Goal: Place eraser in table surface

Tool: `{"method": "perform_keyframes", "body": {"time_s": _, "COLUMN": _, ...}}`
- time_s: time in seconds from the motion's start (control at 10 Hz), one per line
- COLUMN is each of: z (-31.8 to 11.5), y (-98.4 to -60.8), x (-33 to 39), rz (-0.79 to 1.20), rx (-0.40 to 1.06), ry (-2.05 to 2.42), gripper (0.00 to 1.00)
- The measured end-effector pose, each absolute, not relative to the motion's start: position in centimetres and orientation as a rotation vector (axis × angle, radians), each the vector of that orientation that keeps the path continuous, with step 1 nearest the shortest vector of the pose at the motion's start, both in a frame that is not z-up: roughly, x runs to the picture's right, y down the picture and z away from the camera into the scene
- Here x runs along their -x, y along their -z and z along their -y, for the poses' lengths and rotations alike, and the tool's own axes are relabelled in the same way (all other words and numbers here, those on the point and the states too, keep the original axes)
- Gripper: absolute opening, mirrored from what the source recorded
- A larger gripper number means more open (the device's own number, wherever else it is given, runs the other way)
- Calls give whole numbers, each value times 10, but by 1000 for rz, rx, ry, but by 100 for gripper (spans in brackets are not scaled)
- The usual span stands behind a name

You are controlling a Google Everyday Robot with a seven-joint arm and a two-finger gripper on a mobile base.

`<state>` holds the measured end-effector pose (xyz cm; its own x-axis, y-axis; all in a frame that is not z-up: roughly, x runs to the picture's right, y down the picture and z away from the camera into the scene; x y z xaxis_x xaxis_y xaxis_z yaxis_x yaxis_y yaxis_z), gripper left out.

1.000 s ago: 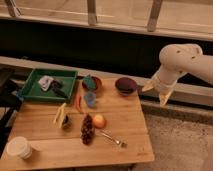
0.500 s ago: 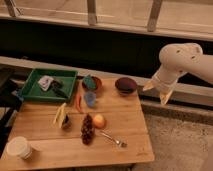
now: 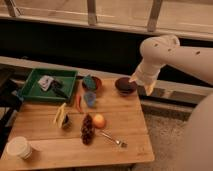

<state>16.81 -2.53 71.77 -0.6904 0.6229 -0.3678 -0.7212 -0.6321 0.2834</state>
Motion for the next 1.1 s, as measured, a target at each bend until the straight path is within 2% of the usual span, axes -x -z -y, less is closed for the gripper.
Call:
{"method": "perform_keyframes", "body": {"time_s": 0.2, "z": 49, "y": -737, "x": -130, "rz": -459, "rx": 305, "ry": -2292, "gripper": 70}}
{"method": "perform_keyframes", "body": {"time_s": 0.8, "z": 52, "y": -745, "x": -129, "rz": -466, "rx": 308, "ry": -2309, "gripper": 70}}
{"method": "perform_keyframes", "body": {"time_s": 1.1, "z": 55, "y": -794, "x": -139, "rz": -497, "rx": 324, "ry": -2355, "gripper": 70}}
